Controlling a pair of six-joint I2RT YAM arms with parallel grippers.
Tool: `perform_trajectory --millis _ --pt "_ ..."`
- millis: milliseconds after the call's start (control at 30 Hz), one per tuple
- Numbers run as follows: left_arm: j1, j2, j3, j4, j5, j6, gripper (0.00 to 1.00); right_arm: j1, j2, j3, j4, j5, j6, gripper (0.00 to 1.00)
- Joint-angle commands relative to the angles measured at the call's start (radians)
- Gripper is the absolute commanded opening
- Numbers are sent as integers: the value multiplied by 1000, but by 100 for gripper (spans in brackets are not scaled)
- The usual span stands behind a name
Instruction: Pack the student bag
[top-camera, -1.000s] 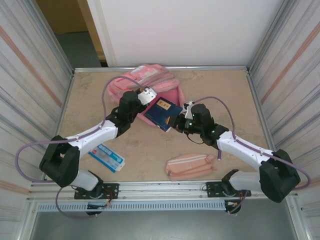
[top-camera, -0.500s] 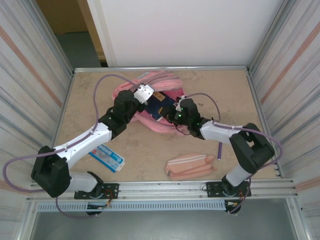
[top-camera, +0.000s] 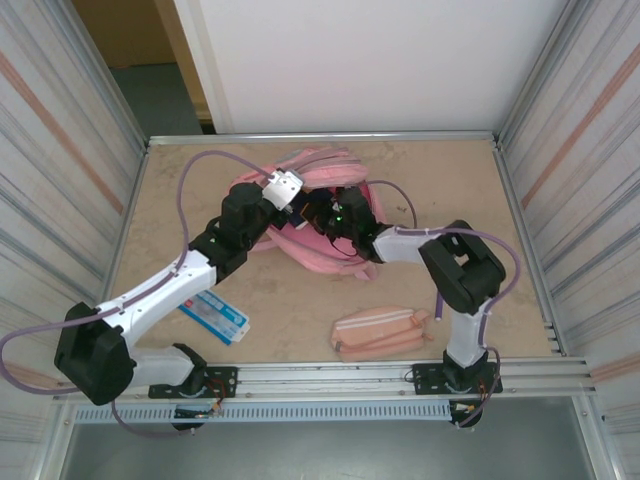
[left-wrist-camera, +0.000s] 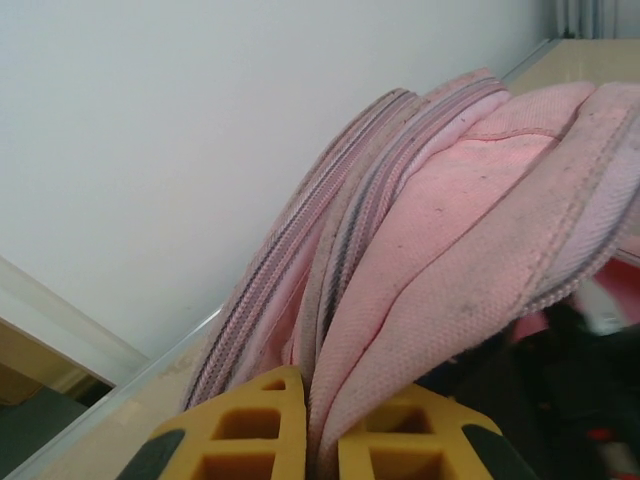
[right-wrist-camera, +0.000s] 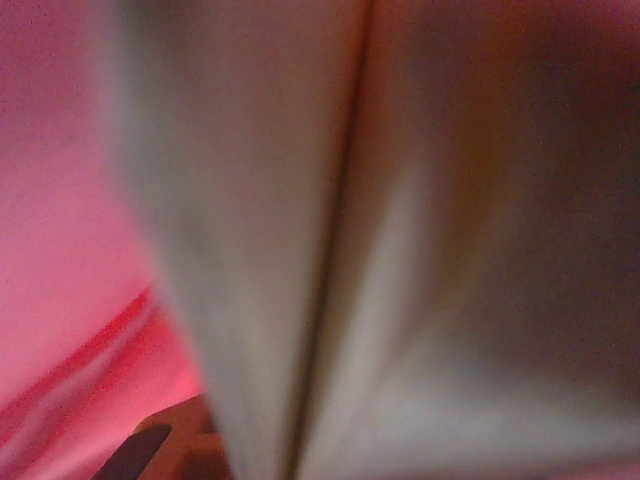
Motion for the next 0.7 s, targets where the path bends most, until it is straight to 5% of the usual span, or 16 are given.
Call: perform_trajectory --millis 0,67,267,533,667 --pt "-6 -75 14 152 106 -53 0 -1 79 74 67 38 28 0" --pt "-5 -84 13 150 107 -61 0 -8 116 102 70 34 61 3" --pt "-5 -87 -5 140 92 -62 0 -12 134 102 11 57 132 32" --pt "-5 -41 -76 225 67 -174 0 -12 114 56 77 15 307 43" --pt "-5 -25 -72 221 48 -170 0 -15 44 45 -116 57 230 53"
